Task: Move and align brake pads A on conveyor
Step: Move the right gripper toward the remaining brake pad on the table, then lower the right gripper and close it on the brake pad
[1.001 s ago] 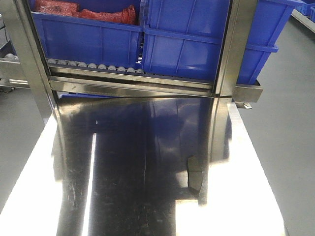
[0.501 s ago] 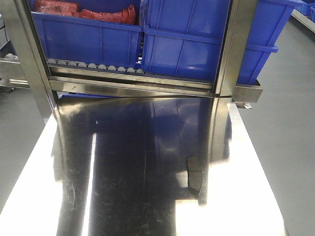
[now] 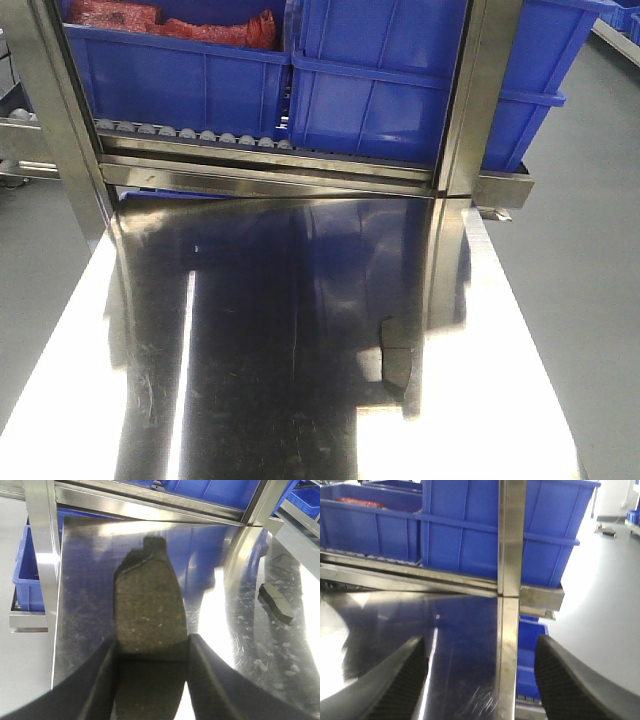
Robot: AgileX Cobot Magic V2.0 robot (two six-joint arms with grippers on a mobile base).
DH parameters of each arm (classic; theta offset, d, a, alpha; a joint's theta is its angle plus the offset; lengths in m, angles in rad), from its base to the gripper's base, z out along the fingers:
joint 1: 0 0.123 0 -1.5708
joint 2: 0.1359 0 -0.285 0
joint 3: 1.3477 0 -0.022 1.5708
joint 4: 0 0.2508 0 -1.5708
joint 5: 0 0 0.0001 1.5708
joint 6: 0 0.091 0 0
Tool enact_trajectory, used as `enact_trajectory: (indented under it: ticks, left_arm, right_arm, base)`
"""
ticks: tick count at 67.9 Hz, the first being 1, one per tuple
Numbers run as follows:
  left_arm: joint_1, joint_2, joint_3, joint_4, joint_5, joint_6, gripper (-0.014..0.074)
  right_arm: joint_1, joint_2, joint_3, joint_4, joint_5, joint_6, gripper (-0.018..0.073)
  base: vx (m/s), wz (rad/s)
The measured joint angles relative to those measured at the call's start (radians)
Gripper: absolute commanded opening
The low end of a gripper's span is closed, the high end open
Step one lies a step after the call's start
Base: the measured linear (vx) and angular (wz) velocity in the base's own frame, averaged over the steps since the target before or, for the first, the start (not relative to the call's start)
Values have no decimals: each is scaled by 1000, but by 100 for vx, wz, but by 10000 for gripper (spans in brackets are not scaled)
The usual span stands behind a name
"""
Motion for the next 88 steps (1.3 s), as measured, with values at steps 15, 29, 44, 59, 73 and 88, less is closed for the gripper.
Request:
enact_trajectory:
  ticks: [15,29,44,59,73,88]
  left_arm:
    - [0,0,0,0,0,0,-6]
    - [0,0,0,0,0,0,-6]
    - [0,0,0,0,0,0,-6]
    - [0,0,0,0,0,0,-6]
    - [0,0,0,0,0,0,-6]
    - [0,0,0,0,0,0,-6]
  right_arm:
    - [0,305,-129,46,134,10,449]
    - [0,646,-269,97,224,10,449]
    - [0,970,-369,99,277,11,449]
    - [0,1197,-459,99,327,13,449]
    - [0,1338,-551,134,359,34,449]
    - [92,1458,-669,152,400,87,449]
  base:
    - [0,0]
    - [0,0]
    - [0,0]
    - [0,0]
    - [0,0]
    - [0,0]
